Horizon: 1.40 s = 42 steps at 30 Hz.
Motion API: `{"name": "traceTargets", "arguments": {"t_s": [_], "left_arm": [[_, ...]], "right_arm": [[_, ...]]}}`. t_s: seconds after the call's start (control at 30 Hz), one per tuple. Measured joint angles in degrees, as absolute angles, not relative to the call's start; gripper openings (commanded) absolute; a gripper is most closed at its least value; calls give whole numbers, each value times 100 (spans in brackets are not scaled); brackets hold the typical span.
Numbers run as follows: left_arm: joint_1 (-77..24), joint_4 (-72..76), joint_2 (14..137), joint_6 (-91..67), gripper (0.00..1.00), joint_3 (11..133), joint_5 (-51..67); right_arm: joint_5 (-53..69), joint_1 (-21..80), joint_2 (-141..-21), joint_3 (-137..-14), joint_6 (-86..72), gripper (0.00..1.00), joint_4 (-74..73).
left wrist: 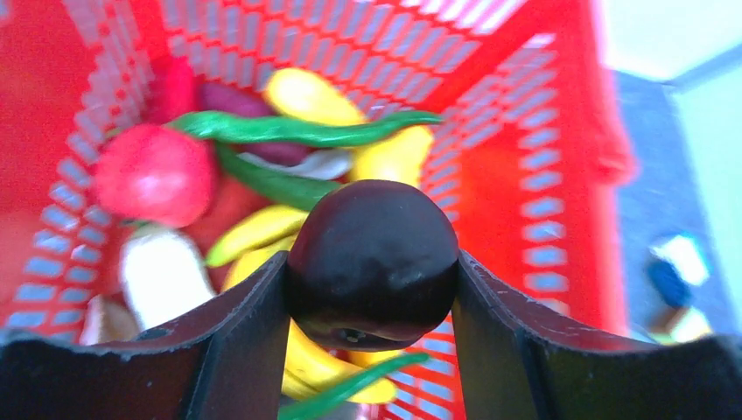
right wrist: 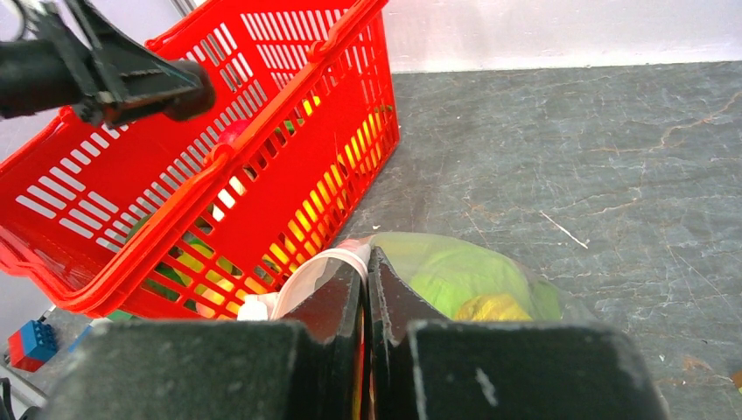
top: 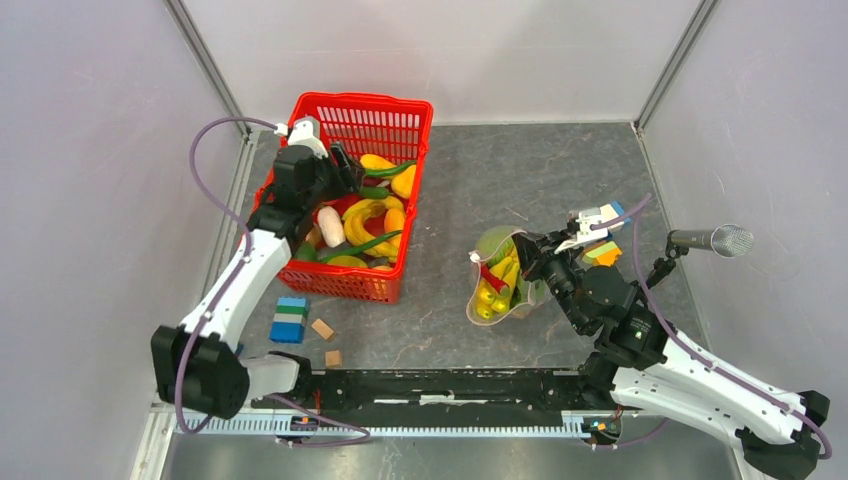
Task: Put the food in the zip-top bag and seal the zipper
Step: Pick up the fake fruit from the bin, then place the fake fruit in the zipper food storage bag.
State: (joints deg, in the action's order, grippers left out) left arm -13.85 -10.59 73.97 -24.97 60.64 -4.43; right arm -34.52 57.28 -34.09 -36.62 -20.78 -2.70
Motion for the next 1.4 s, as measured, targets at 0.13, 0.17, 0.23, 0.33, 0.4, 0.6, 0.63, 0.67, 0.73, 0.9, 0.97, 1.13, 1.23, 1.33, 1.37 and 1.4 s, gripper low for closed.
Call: {"name": "traceTargets", "arguments": {"t_s": [0.13,0.17,0.23,0.33,0.4,0.6,0.63,0.67,0.73,0.9,0.97,1.13,1.23,1.33,1.37,1.4], "left_arm": [[-1483,-888,6781,-2460,42,6080,808],[-1553,-847,6681,-2453,43,6104,1076],[-1863,-753,6495,-2388,43,6206,1614],[-2637,-607,6329,-2169,45,6348,2211],[-3398,-523,6235,-1903,45,6366,2528],[-4755,-64,6278,-1529,44,6171,2928],[-4866,62,6318,-1529,45,6097,2934],[-4980,156,6372,-1522,45,6027,2945],[-5155,231,6488,-1483,45,5981,2965],[-5682,220,6853,-1184,45,5988,2700],[-5850,174,6987,-1055,45,6007,2467],[-6023,-19,7199,-768,46,6084,1640],[-6090,-56,7360,-646,54,6093,1133],[-6167,-5,7505,-604,63,6093,784],[-6189,23,7533,-587,70,6093,705],[-6208,51,7546,-574,76,6093,622]], "right_arm": [[-3450,5728,-3433,-3662,-2078,8,-257],[-3450,5728,-3450,-3662,-2078,8,-244],[-3444,5728,-3503,-3662,-2078,8,-200],[-3402,5728,-3581,-3662,-2078,8,-137],[-3354,5728,-3634,-3662,-2078,8,-95],[-3273,5728,-3686,-3662,-2093,8,-51],[-3253,5728,-3695,-3662,-2099,8,-47],[-3240,5728,-3699,-3662,-2112,8,-45],[-3212,5728,-3708,-3662,-2128,8,-45],[-3186,5728,-3708,-3662,-2169,8,-43],[-3181,5728,-3701,-3662,-2169,8,-58],[-3245,5699,-3647,-3662,-2156,8,-75],[-3199,5701,-3645,-3662,-2171,8,-47],[-3124,5701,-3645,-3662,-2185,8,-40],[-3109,5701,-3645,-3662,-2187,8,-40],[-3096,5701,-3642,-3662,-2187,8,-38]]}}
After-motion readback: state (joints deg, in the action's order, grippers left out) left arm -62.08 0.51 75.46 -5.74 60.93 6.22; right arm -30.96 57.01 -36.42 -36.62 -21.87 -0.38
